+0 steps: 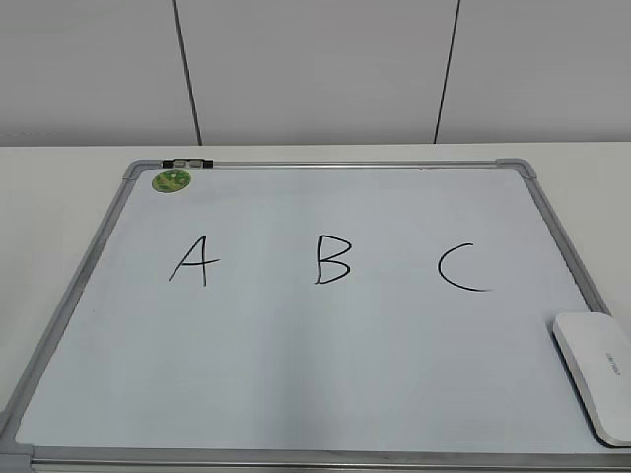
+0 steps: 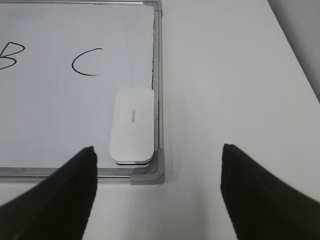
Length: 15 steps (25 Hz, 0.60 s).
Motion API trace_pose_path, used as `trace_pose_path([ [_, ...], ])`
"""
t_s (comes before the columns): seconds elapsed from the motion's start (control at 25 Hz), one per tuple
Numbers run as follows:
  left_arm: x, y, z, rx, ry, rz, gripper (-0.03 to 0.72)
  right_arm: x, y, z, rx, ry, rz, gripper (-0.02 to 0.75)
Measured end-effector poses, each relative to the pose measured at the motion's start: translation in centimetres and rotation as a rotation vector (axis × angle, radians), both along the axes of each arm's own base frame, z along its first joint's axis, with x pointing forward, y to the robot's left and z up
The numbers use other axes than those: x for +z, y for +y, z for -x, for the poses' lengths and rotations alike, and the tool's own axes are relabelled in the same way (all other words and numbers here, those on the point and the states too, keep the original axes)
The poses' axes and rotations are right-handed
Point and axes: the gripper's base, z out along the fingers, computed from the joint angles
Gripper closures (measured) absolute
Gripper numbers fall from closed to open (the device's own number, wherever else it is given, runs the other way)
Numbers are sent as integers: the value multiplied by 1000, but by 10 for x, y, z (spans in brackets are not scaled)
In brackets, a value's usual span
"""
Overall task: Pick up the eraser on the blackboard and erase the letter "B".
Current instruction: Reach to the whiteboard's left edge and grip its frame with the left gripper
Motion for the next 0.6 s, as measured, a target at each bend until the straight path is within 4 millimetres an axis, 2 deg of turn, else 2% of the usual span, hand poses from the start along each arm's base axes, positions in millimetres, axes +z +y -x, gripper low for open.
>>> trace_pose_path([
  [0.6,-10,-3,-141,-25,253,15,69,0,0,0,0,0,0,147],
])
